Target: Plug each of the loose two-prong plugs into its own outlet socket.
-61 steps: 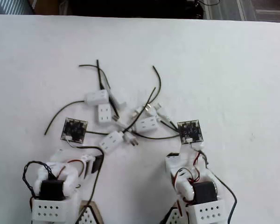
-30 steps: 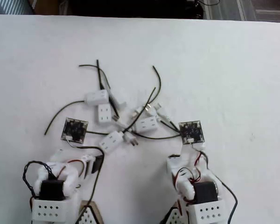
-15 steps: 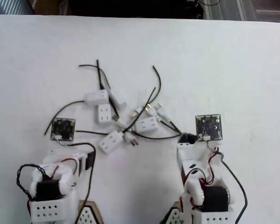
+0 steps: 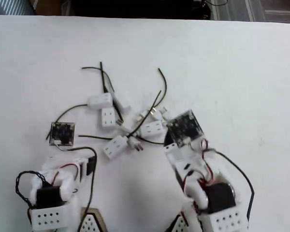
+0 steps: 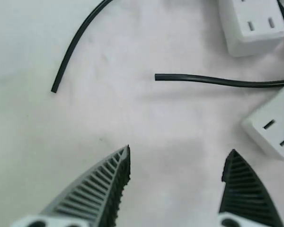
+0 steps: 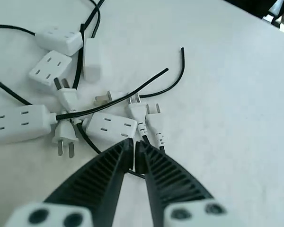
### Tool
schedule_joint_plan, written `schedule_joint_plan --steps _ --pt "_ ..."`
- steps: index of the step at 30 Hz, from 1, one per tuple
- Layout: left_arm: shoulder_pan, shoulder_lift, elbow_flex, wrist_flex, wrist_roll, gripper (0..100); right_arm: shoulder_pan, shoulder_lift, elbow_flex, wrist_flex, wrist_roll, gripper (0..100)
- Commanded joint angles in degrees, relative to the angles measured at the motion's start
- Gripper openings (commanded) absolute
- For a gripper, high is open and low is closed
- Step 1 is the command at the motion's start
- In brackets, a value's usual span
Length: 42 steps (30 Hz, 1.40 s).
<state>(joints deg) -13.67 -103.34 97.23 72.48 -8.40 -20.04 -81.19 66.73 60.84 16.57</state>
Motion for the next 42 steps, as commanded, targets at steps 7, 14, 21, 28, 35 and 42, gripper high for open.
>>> schedule_joint_plan --steps 7,14,21,28,35,42 --pt "-1.3 -0.4 -0.2 -1.1 0.1 32 -12.4 40.2 -22.8 5.3 -2.5 3.6" --pt "-1.3 -0.4 -0.2 -1.1 0.1 32 -20.9 58.9 -32.4 7.2 -10.2 13.8" --pt "-1.3 -0.4 -0.2 -1.1 0.1 32 -24.2 70.1 -39.8 7.5 -10.3 13.8" --pt "-1.3 -0.4 -0.2 -1.0 0.1 32 -24.0 78.3 -44.0 7.3 -10.1 13.8" --pt "-1.3 -0.4 -0.2 -0.8 0.1 31 -23.0 85.2 -46.9 4.1 -10.1 13.8" --pt "-1.3 -0.4 -0.2 -0.7 0.1 31 -18.5 88.6 -46.9 3.5 -10.0 13.8"
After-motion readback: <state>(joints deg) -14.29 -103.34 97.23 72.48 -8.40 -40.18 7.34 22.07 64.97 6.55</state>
